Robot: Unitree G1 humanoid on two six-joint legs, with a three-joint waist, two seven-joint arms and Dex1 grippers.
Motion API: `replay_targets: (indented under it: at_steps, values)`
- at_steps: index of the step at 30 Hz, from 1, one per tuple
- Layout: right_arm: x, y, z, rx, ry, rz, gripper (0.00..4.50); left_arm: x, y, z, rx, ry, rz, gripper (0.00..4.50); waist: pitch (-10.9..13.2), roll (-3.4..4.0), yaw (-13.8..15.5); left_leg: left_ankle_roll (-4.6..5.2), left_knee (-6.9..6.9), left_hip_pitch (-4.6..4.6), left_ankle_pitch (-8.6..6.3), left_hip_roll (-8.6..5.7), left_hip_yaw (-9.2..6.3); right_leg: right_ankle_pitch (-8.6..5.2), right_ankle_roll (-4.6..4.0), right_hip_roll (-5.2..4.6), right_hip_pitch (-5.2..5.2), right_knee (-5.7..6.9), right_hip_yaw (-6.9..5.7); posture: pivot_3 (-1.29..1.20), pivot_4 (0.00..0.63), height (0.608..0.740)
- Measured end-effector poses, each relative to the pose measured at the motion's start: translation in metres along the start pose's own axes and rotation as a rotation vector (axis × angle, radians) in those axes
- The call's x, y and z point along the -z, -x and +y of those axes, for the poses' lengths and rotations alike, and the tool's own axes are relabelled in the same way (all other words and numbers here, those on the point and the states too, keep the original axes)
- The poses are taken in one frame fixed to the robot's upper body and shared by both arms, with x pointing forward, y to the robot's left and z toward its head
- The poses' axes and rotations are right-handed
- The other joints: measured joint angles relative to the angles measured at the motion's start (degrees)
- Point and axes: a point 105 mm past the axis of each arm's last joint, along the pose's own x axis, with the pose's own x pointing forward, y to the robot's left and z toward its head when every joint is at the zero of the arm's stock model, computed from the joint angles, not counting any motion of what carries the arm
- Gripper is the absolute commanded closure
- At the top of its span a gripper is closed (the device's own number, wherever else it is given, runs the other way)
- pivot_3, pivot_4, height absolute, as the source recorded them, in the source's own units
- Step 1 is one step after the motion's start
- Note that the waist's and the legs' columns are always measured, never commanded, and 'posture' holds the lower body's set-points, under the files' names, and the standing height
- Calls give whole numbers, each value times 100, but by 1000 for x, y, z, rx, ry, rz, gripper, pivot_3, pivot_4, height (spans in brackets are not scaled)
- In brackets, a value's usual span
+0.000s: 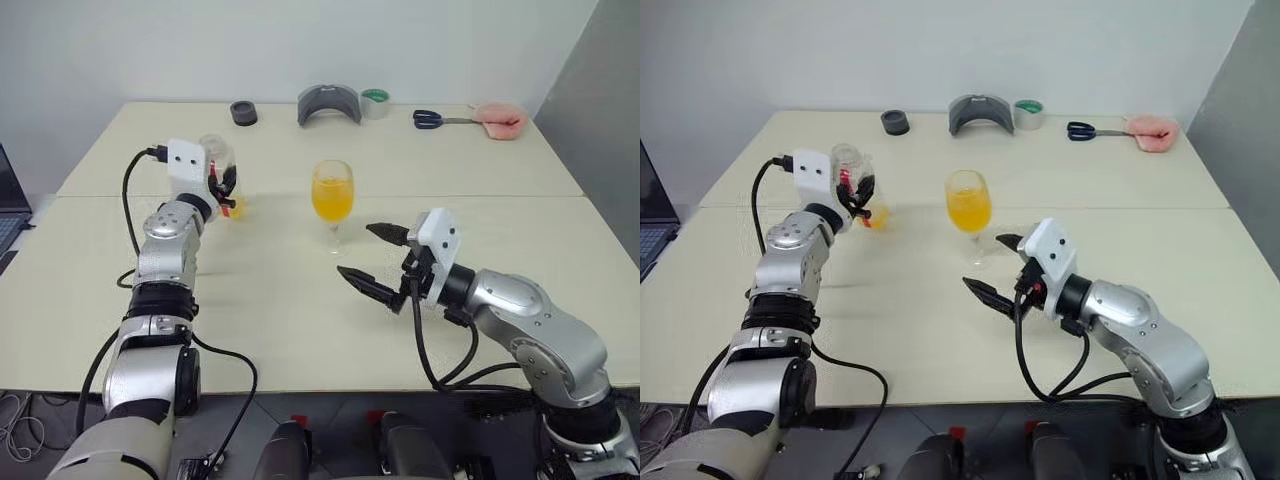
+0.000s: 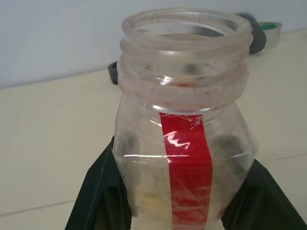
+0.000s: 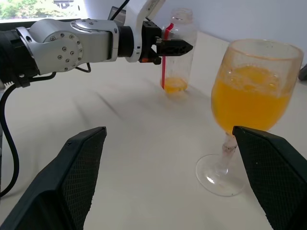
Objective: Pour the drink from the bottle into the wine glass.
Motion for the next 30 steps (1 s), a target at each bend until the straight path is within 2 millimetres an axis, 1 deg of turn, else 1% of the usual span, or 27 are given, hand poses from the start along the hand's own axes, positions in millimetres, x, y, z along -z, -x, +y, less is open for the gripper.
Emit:
replay_targets:
  at_steps: [3, 8, 12, 20, 21, 22, 23, 27, 28, 30]
  values:
    - [-2, -2, -2, -1, 6, 1, 0, 4, 2, 3, -6, 56, 23, 2703, 0, 0, 4, 0, -1, 1, 0, 1, 0, 0, 0, 0, 0, 0, 0, 0, 150, 740]
    - [-1, -3, -3, -3, 1, 3, 0, 12, 3, 2, 25, 115, 50, 2703, 0, 0, 5, 0, -2, 1, 0, 1, 2, 0, 0, 1, -1, -1, 0, 0, 150, 740]
    - [-2, -4, -3, -3, 0, -2, 0, 15, 4, 6, 48, 101, 42, 2704, -1, 0, 12, -1, -3, 6, 0, 2, 3, 0, 0, 1, 1, 0, 2, 0, 150, 740]
    - [-1, -4, -3, -2, -5, 3, 0, 18, 4, 8, 55, 94, 37, 2704, -2, -1, 25, 0, -5, 15, 1, 4, 2, 3, -4, 3, 5, 2, 1, 0, 150, 740]
    - [-1, -4, -3, -2, -7, 5, 0, 18, 4, 8, 52, 93, 33, 1988, -2, -1, 24, 0, -6, 15, 1, 4, 3, 4, -4, 3, 5, 2, 1, 0, 150, 740]
    - [0, -4, -3, -1, -8, 5, 0, 18, 4, 9, 47, 94, 31, 1765, -2, -1, 23, 0, -6, 15, 1, 4, 3, 4, -5, 3, 5, 2, 2, 0, 150, 740]
    - [-1, -4, -2, -1, -8, 5, 0, 20, 4, 10, 40, 96, 40, 1434, -2, -1, 20, 0, -6, 15, 1, 4, 3, 4, -5, 3, 5, 2, 2, 0, 150, 740]
    - [-1, -5, -2, -1, -9, 4, 0, 46, 10, 12, 27, 117, 117, 253, -1, -2, 14, 0, -9, 9, 1, 3, 0, 4, -5, 3, 1, 0, -1, 0, 150, 740]
    - [-1, -5, -2, -1, -9, 4, 0, 48, 10, 12, 26, 119, 125, 9, 0, -3, 19, 0, -10, 5, 1, 3, -1, 4, -5, 2, 0, -3, -3, 0, 150, 740]
    - [-1, -5, -2, -2, -9, 4, 0, 49, 10, 13, 25, 118, 126, 9, 0, -3, 33, 0, -10, 3, 1, 2, -1, 4, -5, 1, 0, -6, -3, 0, 150, 740]
